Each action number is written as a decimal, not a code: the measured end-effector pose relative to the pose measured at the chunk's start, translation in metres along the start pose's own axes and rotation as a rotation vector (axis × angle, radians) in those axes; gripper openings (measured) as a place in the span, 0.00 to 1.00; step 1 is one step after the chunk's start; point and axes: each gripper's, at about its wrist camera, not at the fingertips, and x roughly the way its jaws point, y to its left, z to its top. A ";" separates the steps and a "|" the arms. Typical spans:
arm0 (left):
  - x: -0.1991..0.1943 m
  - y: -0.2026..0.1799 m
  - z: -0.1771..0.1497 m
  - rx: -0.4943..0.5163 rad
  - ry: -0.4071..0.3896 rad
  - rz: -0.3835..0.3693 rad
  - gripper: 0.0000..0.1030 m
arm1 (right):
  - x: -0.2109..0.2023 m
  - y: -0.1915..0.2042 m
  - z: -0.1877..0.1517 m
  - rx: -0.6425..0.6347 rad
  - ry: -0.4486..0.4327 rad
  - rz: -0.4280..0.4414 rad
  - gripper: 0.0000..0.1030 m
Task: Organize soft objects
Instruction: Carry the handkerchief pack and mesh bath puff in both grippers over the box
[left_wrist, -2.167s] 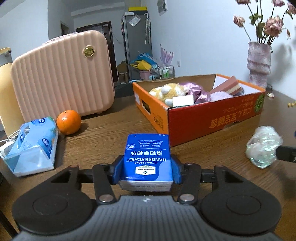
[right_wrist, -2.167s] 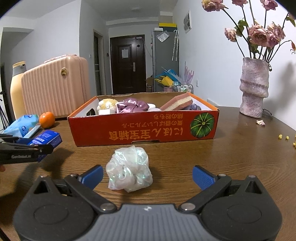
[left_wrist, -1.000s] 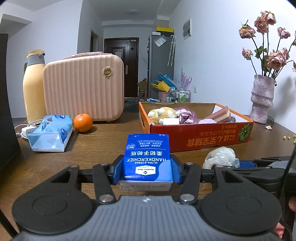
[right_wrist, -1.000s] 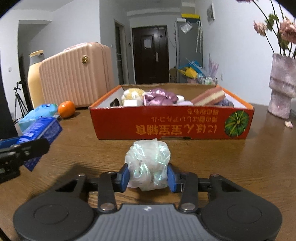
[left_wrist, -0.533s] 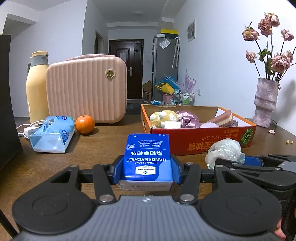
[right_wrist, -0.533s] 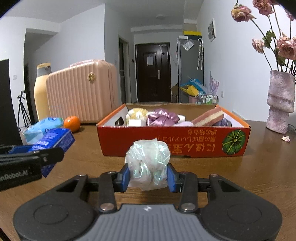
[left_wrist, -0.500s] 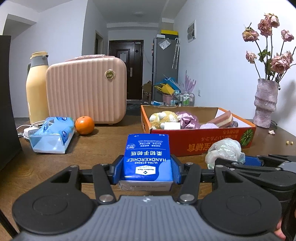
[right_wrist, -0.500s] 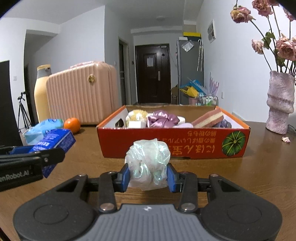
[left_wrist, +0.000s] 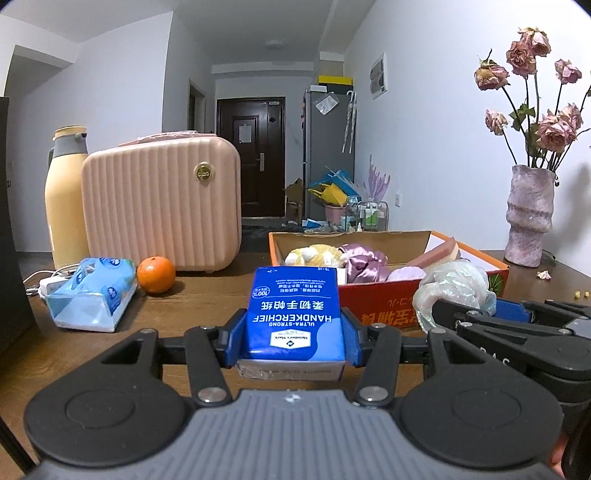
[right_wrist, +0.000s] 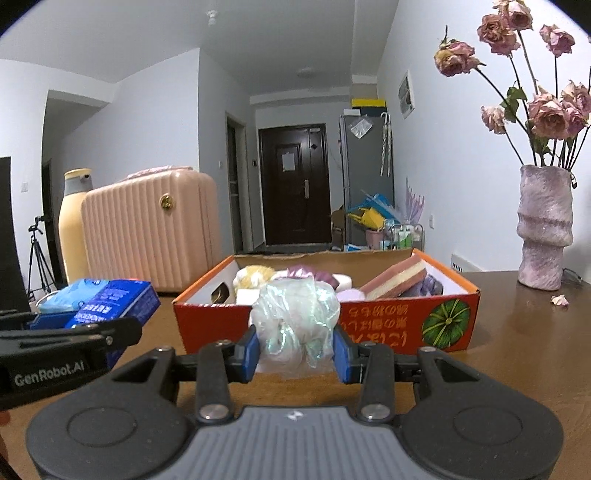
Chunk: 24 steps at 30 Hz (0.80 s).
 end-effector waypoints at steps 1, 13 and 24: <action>0.001 -0.001 0.001 -0.001 -0.003 -0.001 0.51 | 0.001 -0.002 0.001 0.001 -0.008 -0.002 0.38; 0.019 -0.013 0.016 -0.034 -0.043 0.006 0.51 | 0.015 -0.021 0.009 0.019 -0.069 0.002 0.38; 0.046 -0.025 0.028 -0.049 -0.057 -0.002 0.51 | 0.035 -0.032 0.016 0.011 -0.086 0.012 0.39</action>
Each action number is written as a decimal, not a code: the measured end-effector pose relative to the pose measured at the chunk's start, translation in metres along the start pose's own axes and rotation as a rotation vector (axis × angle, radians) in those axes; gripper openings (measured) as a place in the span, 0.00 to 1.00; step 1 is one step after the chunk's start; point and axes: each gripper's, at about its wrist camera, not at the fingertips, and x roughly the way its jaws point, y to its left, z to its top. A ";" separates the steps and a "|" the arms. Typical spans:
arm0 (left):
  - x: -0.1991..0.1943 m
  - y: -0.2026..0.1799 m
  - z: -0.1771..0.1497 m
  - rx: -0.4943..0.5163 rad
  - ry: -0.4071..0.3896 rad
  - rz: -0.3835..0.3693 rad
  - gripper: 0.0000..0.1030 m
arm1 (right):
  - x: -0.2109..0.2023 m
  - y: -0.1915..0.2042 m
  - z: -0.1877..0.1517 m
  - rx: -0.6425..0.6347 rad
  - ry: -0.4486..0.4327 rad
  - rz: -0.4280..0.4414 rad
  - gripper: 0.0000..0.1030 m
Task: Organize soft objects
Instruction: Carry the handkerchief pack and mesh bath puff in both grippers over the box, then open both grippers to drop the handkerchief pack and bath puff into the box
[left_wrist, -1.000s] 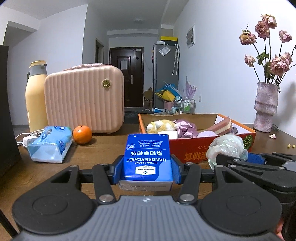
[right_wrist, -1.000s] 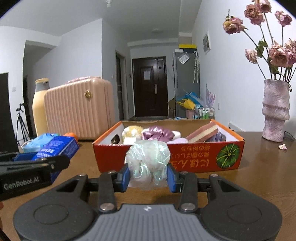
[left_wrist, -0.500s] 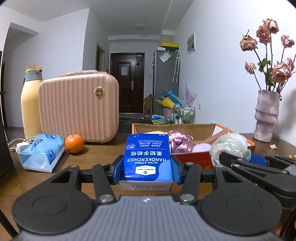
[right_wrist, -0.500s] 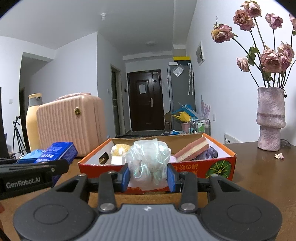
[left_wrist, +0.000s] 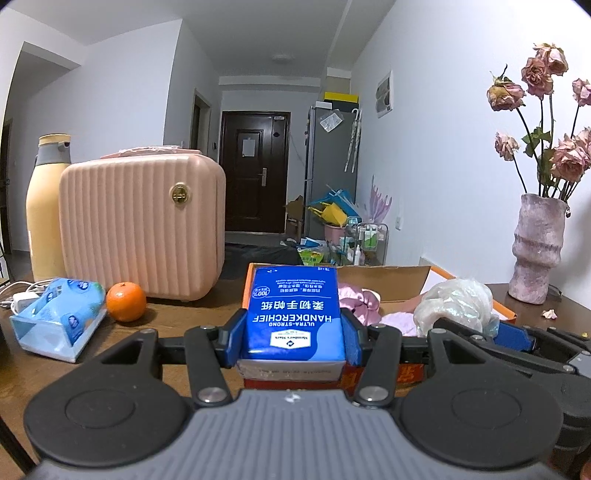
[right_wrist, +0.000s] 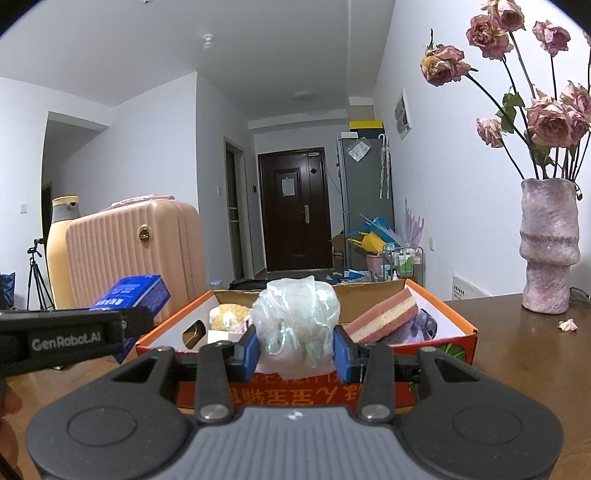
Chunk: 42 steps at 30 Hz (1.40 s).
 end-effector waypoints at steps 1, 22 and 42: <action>0.003 -0.001 0.001 0.000 -0.002 -0.001 0.51 | 0.002 -0.001 0.001 -0.001 -0.002 0.000 0.39; 0.063 -0.017 0.018 -0.006 -0.032 -0.003 0.51 | 0.057 -0.024 0.010 -0.028 -0.022 -0.013 0.39; 0.121 -0.024 0.024 0.007 -0.028 0.033 0.99 | 0.110 -0.039 0.017 -0.058 -0.004 -0.032 0.70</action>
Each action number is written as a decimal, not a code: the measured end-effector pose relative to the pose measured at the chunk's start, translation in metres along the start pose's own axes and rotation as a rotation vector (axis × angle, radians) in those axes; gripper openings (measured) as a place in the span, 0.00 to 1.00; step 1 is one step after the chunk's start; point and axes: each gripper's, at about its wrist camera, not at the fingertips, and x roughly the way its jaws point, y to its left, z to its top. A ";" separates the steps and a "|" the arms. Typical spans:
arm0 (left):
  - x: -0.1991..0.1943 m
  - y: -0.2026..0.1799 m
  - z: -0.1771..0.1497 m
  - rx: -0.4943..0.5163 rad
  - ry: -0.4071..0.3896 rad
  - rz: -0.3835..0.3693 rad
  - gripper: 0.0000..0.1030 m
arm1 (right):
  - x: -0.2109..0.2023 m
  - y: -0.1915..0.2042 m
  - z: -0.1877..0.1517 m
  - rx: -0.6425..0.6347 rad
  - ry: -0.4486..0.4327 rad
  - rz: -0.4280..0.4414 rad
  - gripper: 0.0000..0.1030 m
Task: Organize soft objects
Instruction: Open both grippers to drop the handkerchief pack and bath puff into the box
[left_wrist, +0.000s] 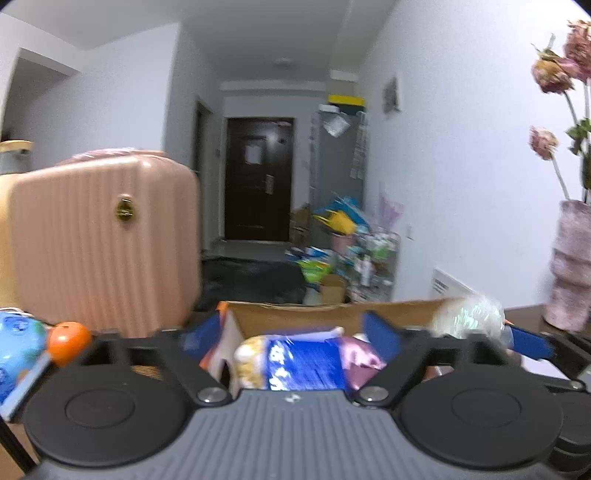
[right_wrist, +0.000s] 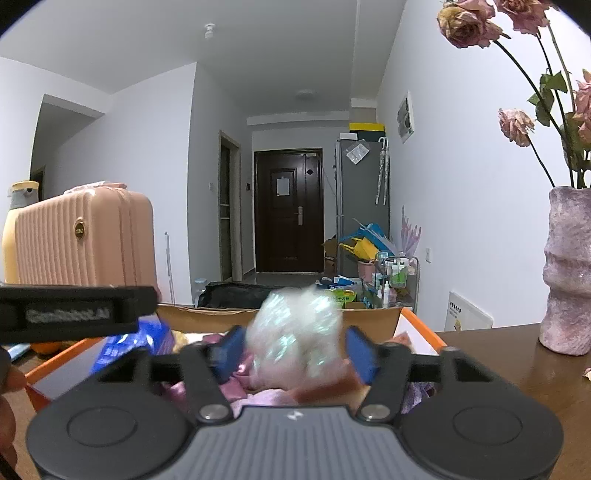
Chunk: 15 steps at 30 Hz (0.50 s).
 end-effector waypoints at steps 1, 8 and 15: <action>-0.002 0.001 0.000 -0.006 -0.011 0.021 1.00 | -0.001 0.000 0.000 0.001 -0.007 -0.005 0.83; -0.005 0.004 0.000 -0.018 -0.021 0.058 1.00 | -0.003 -0.002 0.000 0.006 -0.030 -0.036 1.00; -0.007 0.005 0.001 -0.020 -0.026 0.085 1.00 | -0.008 -0.001 0.000 -0.004 -0.049 -0.058 1.00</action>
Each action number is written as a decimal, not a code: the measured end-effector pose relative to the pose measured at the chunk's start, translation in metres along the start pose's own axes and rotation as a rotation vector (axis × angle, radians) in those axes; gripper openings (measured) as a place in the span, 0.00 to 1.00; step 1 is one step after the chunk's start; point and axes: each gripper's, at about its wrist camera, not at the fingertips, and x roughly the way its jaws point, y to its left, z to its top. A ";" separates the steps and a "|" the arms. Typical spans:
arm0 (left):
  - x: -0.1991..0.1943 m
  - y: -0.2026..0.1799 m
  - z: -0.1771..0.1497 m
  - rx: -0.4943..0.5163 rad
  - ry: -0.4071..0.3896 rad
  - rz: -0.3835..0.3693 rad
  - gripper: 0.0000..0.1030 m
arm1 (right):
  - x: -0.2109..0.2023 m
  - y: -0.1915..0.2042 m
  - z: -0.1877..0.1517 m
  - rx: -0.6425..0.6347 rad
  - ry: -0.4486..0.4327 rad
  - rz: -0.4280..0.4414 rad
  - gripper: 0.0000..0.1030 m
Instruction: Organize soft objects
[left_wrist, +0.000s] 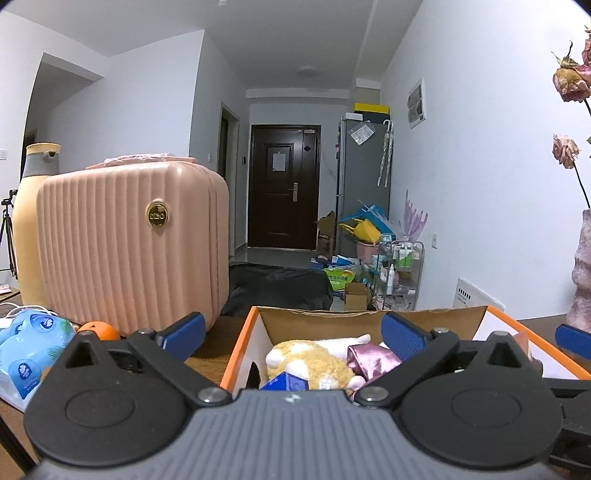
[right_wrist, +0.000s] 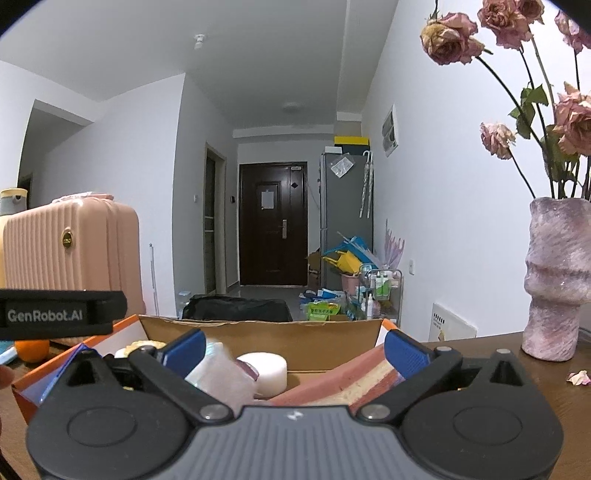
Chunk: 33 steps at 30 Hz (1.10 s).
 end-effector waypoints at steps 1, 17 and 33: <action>-0.001 0.000 0.000 0.001 0.000 0.002 1.00 | -0.001 0.000 0.000 -0.001 -0.003 -0.002 1.00; -0.044 0.007 -0.009 0.023 0.010 -0.014 1.00 | -0.057 -0.009 -0.007 -0.001 -0.010 -0.048 1.00; -0.117 0.022 -0.026 0.032 0.045 -0.024 1.00 | -0.140 -0.001 -0.017 -0.011 0.002 -0.054 1.00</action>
